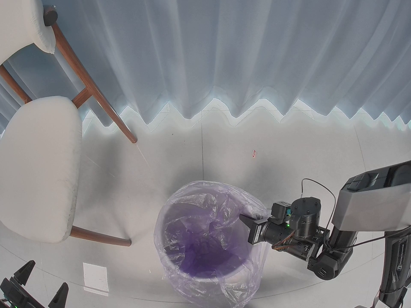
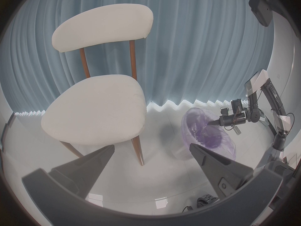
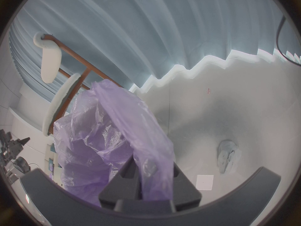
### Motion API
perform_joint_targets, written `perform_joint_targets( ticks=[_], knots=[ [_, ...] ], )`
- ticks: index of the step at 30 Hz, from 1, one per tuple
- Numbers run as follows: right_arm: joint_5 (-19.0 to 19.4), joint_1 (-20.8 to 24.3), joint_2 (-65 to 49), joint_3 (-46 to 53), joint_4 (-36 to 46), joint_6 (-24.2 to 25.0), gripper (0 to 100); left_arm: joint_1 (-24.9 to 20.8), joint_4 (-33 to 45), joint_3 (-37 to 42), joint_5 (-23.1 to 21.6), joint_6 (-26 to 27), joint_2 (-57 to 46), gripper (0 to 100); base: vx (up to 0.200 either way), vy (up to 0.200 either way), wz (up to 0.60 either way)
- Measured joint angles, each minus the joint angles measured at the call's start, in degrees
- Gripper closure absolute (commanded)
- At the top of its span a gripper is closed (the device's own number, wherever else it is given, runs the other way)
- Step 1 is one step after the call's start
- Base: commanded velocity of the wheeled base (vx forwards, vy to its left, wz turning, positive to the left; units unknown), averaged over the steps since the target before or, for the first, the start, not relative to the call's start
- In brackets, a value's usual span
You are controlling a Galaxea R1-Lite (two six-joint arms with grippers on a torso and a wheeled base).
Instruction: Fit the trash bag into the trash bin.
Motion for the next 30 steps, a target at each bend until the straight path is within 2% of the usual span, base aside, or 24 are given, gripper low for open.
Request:
perform_joint_targets(
  ticks=[11,19,26,30],
  knots=[
    [1.3,2.9,-10.3,5.2,0.0,3.1,100,0.0,0.0,0.0,0.0,0.0,0.0,0,0.000,0.000,0.00],
    [0.8,3.6,-17.8,10.0,-0.2,9.6,100,0.0,0.0,0.0,0.0,0.0,0.0,0,0.000,0.000,0.00],
    [-3.9,6.8,-21.1,13.1,-2.7,11.3,100,0.0,0.0,0.0,0.0,0.0,0.0,0,0.000,0.000,0.00],
    [-4.3,8.2,-21.7,14.9,-5.4,11.1,100,0.0,0.0,0.0,0.0,0.1,0.0,0,0.000,0.000,0.00]
  ],
)
